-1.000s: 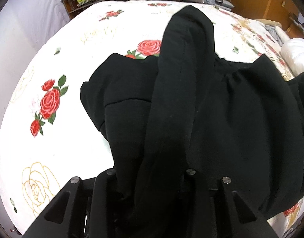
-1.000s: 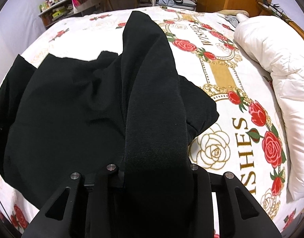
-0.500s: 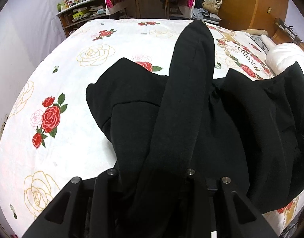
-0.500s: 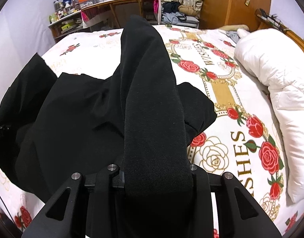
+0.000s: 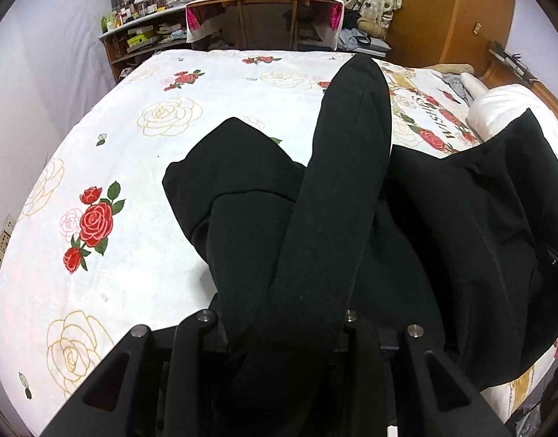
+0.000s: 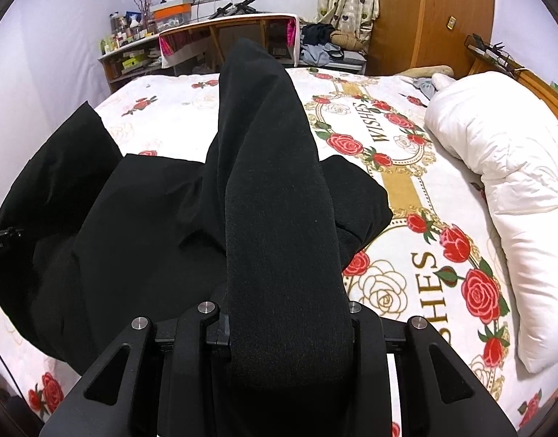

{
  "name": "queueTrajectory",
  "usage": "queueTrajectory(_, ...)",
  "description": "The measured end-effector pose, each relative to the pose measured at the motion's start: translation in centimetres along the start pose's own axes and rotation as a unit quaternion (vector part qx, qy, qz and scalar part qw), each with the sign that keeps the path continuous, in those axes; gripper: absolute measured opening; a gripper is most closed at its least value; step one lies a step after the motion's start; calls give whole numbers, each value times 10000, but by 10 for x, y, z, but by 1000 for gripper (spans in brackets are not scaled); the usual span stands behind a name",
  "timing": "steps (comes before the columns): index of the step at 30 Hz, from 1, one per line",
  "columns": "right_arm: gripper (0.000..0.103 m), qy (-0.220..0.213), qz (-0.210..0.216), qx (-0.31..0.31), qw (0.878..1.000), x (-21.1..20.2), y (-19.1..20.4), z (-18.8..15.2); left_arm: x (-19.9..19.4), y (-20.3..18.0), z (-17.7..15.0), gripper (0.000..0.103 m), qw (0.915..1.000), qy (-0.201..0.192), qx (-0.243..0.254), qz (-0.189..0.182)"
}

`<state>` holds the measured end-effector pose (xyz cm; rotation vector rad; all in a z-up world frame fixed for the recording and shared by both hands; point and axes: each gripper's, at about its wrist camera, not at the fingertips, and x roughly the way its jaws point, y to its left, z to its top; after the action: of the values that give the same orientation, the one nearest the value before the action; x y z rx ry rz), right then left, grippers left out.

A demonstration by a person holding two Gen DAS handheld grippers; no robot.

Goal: Fold large clothes
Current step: 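Lower the folded edge onto the coat with both grippers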

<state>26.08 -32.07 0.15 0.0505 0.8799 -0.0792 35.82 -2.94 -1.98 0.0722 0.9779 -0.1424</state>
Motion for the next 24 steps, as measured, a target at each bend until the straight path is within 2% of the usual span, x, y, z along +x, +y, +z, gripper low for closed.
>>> queueTrajectory(6,32,-216,-23,55,9997,-26,-1,-9,-25,9,-14,31,9996,-158,-149,-203)
queueTrajectory(11,32,-404,-82,-55,9991,-56,8,-26,-48,12,-40,32,9993,-279,-139,-199)
queueTrajectory(24,32,-329,-40,164,9993,-86,13,-89,-63,22,-111,32,9989,-232,-176,-364)
